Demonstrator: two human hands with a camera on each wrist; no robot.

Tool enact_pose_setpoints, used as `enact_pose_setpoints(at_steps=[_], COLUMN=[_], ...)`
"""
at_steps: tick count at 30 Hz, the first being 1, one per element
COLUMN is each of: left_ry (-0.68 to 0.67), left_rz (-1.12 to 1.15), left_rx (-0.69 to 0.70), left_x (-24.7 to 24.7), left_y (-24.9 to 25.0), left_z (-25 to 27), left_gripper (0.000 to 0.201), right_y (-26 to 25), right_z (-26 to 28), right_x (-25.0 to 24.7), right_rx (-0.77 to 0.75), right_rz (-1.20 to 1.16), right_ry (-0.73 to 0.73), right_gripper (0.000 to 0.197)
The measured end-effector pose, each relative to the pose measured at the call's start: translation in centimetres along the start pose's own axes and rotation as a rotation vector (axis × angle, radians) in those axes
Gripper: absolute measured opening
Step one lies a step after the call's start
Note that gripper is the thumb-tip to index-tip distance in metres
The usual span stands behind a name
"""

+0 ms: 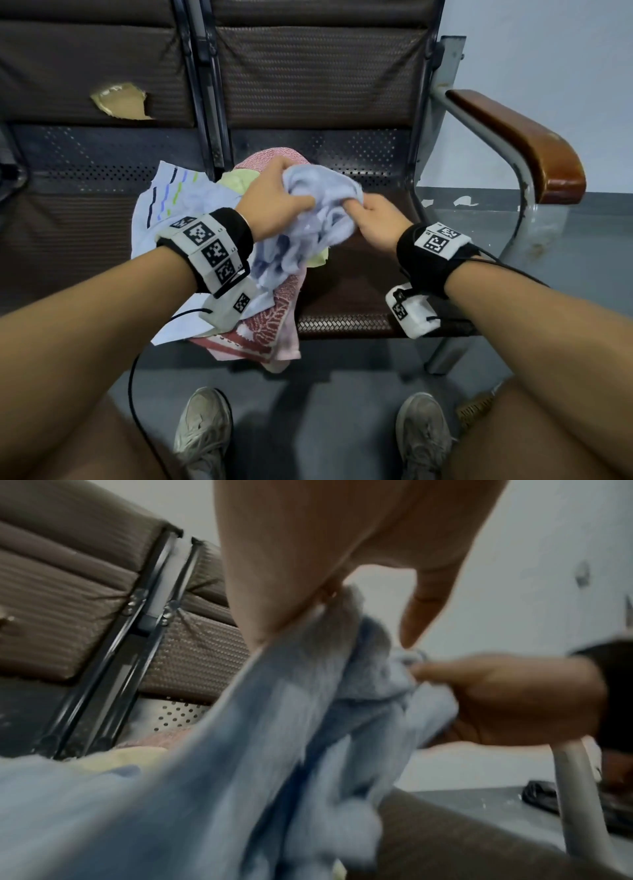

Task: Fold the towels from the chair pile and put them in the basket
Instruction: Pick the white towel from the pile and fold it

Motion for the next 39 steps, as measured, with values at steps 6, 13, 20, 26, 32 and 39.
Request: enact_pose_setpoints(at_steps=[6,13,20,26,32,39], left_ry=[-0.163,0.072,0.268,0.092,0.071,-0.157], left_rz=[-0.249,0.09,0.147,0.109,-0.004,-0.131], left_rx=[0.198,0.223,0.037,0.063,0.043,0.06], left_x=[2.7,0.1,-3.1,-0.4,-0.1,2.6], left_y=[0.7,2.4,-0.2,0.3,-0.2,-0.7], left_z=[1.1,-0.4,-2.3,-0.8,-1.2,0.0], left_gripper=[0.033,0.024,0.02,0.023,0.019,0.062], right_y=[-4.4,1.0,3.8,1.7,1.0,-1.4], right_z=[-0.4,0.4,0.0,0.6,-0.5,-0.9], right_x=[-1.4,0.6,0.5,2.9,2.5,2.0], right_rx=[-0.176,0.005,0.293,0.168,0.071,0.033], right_rz=[-0.169,0.148,-0.088,-0.046,-0.054,-0.344], right_ry=[0.065,-0.142,-0.018,-0.128,0.001,0.033], right_gripper=[0.025,0.013,0.025,0.04,0.025,0.025])
Point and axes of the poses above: each hand's wrist, its own z-axis away from the middle knuckle, its own x-axis out of the palm, y = z × x, the point moved 9 cm from there along -z, towards the middle knuckle, and after that the axes turned 13 degrees about y, right-handed, at the moved point
